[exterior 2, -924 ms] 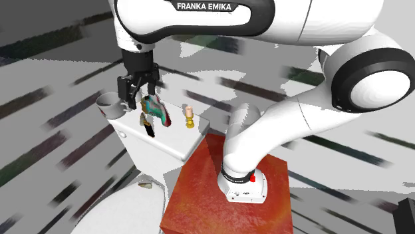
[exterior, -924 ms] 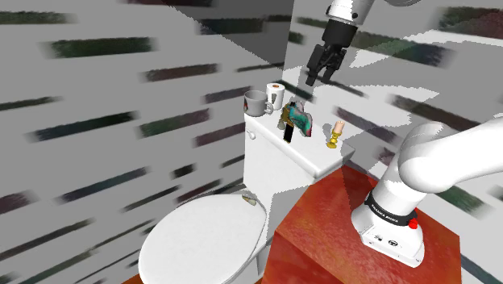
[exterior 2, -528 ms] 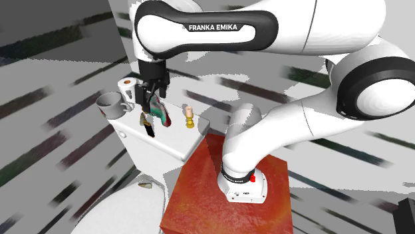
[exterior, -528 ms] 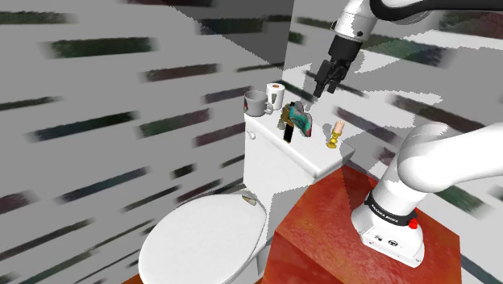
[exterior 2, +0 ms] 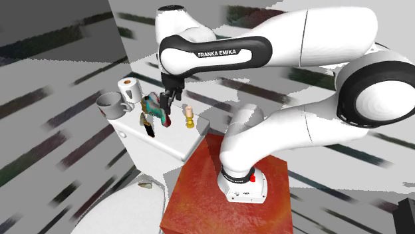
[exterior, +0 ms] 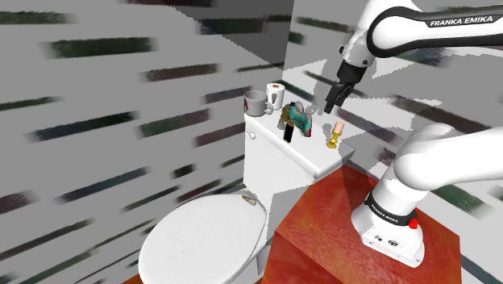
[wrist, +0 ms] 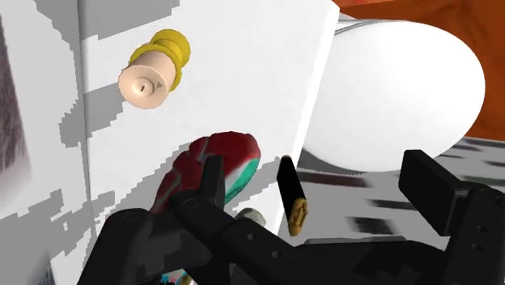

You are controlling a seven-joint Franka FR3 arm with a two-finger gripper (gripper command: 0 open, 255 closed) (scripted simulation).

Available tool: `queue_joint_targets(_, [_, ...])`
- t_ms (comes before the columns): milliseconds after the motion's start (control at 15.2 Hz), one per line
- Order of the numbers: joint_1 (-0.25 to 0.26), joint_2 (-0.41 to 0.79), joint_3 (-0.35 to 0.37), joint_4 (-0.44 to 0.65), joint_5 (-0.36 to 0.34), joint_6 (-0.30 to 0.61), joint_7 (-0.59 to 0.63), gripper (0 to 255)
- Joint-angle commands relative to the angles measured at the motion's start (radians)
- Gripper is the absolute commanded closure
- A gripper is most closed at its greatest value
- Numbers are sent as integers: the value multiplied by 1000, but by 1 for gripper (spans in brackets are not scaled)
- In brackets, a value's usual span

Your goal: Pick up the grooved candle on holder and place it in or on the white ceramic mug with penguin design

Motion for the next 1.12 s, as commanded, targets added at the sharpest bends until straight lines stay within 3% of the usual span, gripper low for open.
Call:
queue_joint_targets(0, [-30,-1,-37,-29,-46,32,-44,0])
queue_joint_targets(462, [-144,61,-180,-122,-215,210,-192,0])
queue_joint_targets(1056, [-153,154,-222,-185,-254,365,-194,0])
